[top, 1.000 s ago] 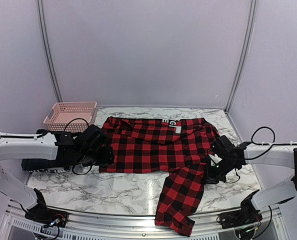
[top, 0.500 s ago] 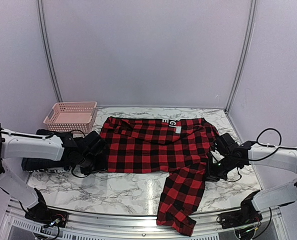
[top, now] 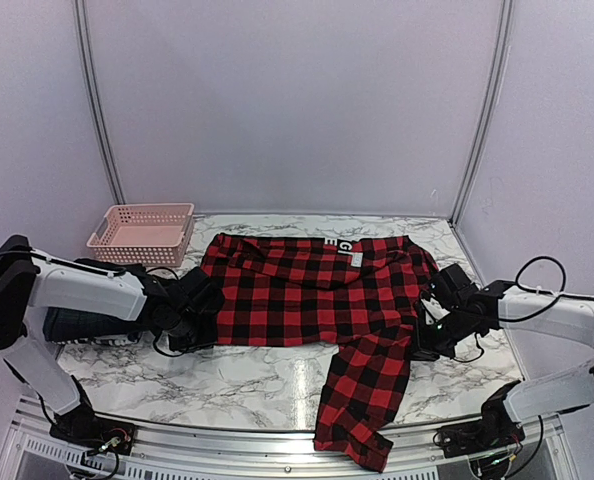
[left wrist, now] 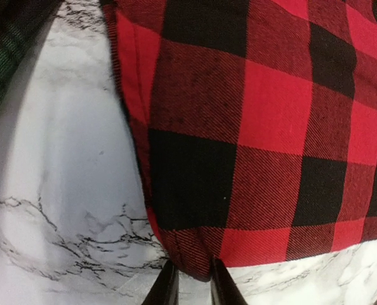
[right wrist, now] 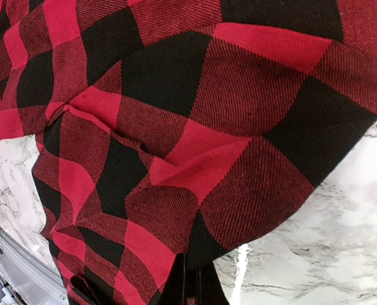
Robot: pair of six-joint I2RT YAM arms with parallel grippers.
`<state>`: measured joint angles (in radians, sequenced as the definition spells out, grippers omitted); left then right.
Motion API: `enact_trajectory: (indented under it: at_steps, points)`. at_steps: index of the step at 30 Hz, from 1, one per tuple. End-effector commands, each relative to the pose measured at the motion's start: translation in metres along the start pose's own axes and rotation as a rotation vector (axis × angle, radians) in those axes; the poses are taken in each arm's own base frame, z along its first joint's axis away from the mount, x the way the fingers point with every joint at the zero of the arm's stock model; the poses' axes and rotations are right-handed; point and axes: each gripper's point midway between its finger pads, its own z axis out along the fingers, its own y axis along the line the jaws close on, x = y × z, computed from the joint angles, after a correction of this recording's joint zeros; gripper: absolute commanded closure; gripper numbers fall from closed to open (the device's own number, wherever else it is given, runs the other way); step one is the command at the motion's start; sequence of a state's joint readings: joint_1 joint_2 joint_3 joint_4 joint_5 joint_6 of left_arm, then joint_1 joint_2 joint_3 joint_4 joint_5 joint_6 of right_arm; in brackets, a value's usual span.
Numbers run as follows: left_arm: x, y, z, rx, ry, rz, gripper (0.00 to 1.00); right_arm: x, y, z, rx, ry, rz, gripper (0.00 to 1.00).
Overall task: Fold and stack the mixed laundry pile
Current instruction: Pick up the 1/3-folded T-shirt from the center of the board.
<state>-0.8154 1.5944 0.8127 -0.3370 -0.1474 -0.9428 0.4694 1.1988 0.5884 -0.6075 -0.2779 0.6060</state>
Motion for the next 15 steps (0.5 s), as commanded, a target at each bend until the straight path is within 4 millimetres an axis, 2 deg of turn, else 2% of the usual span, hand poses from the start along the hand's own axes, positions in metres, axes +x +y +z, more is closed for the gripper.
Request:
enact_trajectory:
  at_steps: [1, 4, 15]
  points:
    - [-0.003, -0.003, -0.002, 0.012, 0.003, 0.004, 0.86, -0.014, 0.015, -0.018, -0.029, -0.068, -0.036, 1.00]
    - [-0.008, -0.009, -0.010, 0.030, -0.010, 0.005, 0.99, -0.018, 0.018, -0.025, -0.034, -0.091, -0.041, 1.00]
    - [-0.037, -0.021, -0.040, 0.043, -0.072, 0.015, 1.00, -0.050, 0.037, -0.060, -0.072, -0.212, -0.039, 1.00]
